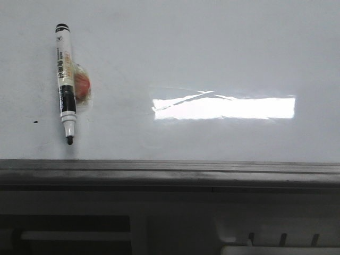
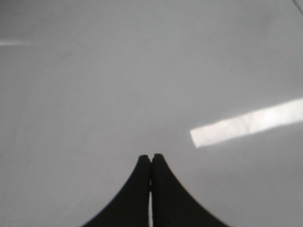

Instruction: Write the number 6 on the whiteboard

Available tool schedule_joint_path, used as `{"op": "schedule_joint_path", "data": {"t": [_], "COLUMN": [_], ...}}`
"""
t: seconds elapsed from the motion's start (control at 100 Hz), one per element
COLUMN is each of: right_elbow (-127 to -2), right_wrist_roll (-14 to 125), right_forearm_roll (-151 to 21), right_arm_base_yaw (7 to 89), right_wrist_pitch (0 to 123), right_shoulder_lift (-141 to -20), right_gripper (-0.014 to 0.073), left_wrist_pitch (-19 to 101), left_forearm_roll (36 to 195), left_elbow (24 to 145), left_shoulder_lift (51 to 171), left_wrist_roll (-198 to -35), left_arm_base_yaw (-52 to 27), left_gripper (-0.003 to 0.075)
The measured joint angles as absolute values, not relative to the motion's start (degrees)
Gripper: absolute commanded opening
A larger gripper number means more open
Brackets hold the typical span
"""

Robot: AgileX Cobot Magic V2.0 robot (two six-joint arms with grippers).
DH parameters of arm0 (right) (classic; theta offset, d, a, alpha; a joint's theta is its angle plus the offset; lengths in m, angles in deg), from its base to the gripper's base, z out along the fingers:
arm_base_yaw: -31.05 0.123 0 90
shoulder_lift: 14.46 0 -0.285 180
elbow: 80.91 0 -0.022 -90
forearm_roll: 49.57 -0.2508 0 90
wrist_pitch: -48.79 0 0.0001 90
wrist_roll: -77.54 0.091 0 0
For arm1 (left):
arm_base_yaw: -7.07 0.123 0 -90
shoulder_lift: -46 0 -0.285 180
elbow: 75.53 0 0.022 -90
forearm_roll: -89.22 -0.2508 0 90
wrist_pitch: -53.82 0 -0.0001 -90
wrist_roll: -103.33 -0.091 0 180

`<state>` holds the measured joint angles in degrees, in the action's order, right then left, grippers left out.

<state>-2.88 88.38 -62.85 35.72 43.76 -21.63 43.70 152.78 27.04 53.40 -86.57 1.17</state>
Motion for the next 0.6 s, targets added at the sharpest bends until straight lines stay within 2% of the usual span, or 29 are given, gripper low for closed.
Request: {"op": "schedule_joint_path", "data": {"t": [0.24, 0.45, 0.52, 0.6], "right_elbow": [-11.7, -23.1, -26.5, -29.8], "right_wrist_roll": [88.8, 82.9, 81.0, 80.1], "right_forearm_roll": [-68.2, -68.2, -68.2, -68.2], "right_arm_base_yaw": [35.7, 35.7, 35.7, 35.7], "right_wrist_pitch": [66.5, 78.5, 81.2, 84.3], "right_shoulder_lift": [-21.6, -25.2, -27.6, -30.3], "right_gripper": [-0.0064, -0.0059, -0.0021, 0.0079], "left_wrist_pitch": [41.6, 33.5, 29.7, 24.3], "left_forearm_roll": [147.2, 133.4, 128.1, 123.1], "left_elbow": [28.6, 39.1, 43.6, 48.9], "left_shoulder_lift": [53.4, 58.7, 62.7, 67.7], "left_wrist_roll": [-89.9, -90.9, -91.1, -91.2], "left_arm_base_yaw": [1.2, 1.2, 1.2, 1.2], "left_gripper": [-0.0019, -0.0019, -0.0019, -0.0018]}}
